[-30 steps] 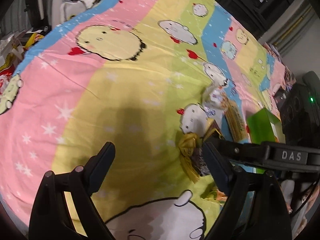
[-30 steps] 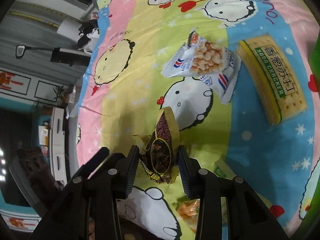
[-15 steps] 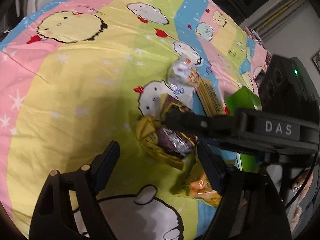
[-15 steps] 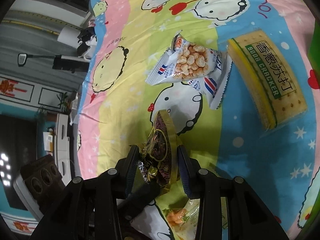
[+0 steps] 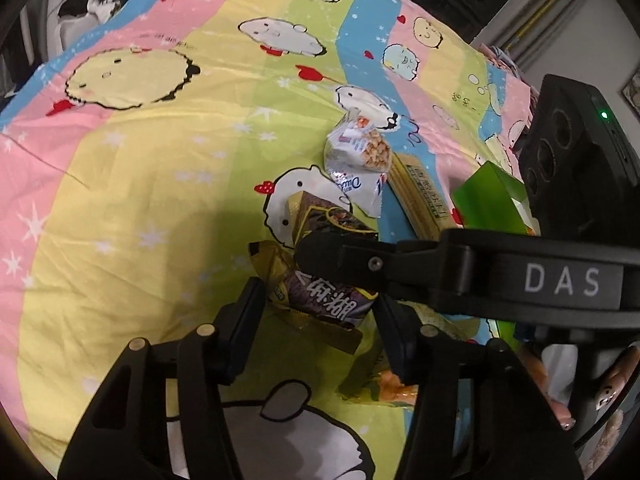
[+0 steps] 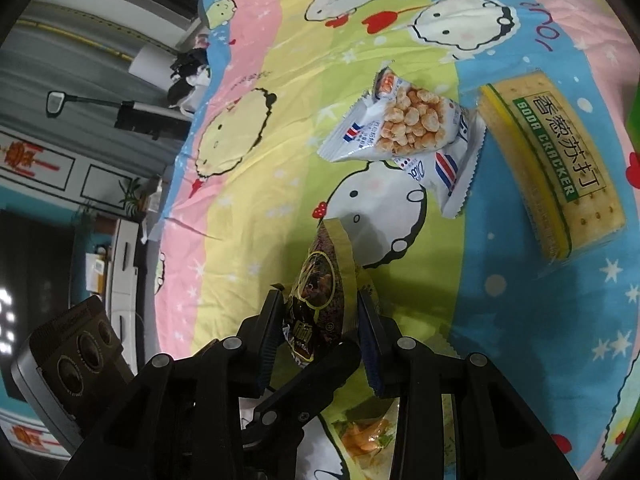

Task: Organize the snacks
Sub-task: 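Carry the chocolate bag into the green box and open the right tool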

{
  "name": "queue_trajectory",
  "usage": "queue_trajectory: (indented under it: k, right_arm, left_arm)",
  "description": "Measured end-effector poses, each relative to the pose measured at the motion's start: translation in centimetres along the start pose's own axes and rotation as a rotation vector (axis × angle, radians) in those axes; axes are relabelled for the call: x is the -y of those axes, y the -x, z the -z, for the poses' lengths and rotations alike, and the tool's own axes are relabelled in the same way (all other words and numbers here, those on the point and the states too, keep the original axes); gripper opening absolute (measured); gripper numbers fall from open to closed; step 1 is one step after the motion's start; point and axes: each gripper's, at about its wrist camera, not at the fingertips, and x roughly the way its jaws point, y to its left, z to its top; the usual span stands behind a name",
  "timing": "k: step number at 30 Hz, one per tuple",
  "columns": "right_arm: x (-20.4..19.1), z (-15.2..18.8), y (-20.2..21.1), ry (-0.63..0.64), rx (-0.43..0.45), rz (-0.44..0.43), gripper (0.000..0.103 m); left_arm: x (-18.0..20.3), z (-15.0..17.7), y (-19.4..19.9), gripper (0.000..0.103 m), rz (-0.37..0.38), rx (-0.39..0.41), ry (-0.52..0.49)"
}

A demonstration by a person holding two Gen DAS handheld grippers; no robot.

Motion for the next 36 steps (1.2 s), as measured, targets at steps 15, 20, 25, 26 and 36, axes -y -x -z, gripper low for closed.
queue_trajectory:
  k: [15,20,25,26,36]
  right_arm:
    - [-1.4,1.8,11.4,0.049,0.254,-0.054,0.039]
    - [-0.1,2.7,15.6,0.053,0.345,-0.039,0.039]
    - [2.3,3.3,19.4,0.041,0.423,-0.038,0.039]
    - [2.9,3.4,20.0,0.035,0.438,-0.037,0.039]
    - [8.1,4.0,24.2,-0.041,0.533,0.009,0.039]
  left_arm:
    - [8.6,-1.4,5.9,0.053,0.033,0.191,-0.220]
    - [12.3,-1.4,6.3,0.052,0.071,0.222,-0.288]
    - [16.5,-1.5,5.8,0.052,0.105,0.239,-0.359]
    - [17.2,-1.5,5.5,0.052,0.109,0.239,-0.370]
    - [23.5,-1.7,1.8,0.053,0.183,0.186,-0.449]
